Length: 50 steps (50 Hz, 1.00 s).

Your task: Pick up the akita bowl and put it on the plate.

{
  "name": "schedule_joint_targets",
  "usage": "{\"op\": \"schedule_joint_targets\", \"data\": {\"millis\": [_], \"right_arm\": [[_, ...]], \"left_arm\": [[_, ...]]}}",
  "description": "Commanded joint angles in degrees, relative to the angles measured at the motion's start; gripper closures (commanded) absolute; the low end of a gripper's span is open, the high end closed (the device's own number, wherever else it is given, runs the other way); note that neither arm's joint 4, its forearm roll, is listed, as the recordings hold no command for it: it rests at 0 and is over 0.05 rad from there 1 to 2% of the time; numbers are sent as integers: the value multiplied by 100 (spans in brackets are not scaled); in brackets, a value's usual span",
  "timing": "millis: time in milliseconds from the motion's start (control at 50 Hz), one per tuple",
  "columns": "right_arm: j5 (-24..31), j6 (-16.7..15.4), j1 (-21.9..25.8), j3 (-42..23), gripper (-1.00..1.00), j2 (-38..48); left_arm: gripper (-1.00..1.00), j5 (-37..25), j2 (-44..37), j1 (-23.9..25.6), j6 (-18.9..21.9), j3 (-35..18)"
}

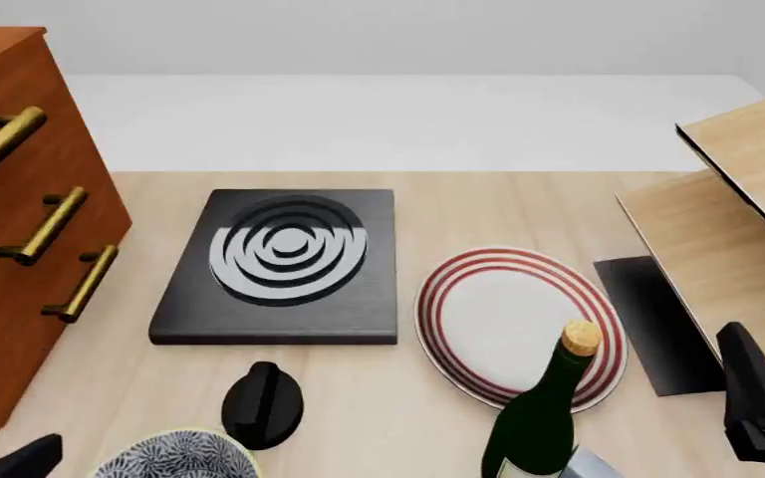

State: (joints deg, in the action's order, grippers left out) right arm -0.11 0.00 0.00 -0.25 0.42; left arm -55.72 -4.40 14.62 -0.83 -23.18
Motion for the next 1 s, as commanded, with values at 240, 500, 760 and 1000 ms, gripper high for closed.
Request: {"op": "schedule_joint_targets", "data": {"millis": [240, 500, 760, 1000], "right_arm": [[0, 0, 0, 0, -100, 0], [0, 1, 0, 0, -100, -1], [0, 1, 1, 0, -100, -1], [0, 0, 1, 0, -100, 0]], "left_arm": [[-100, -241, -3, 268, -78, 205], [-100, -224, 122, 349, -234, 534], [-100, 39, 26, 522, -381, 902], [-100, 382, -135, 546, -439, 1233]]}}
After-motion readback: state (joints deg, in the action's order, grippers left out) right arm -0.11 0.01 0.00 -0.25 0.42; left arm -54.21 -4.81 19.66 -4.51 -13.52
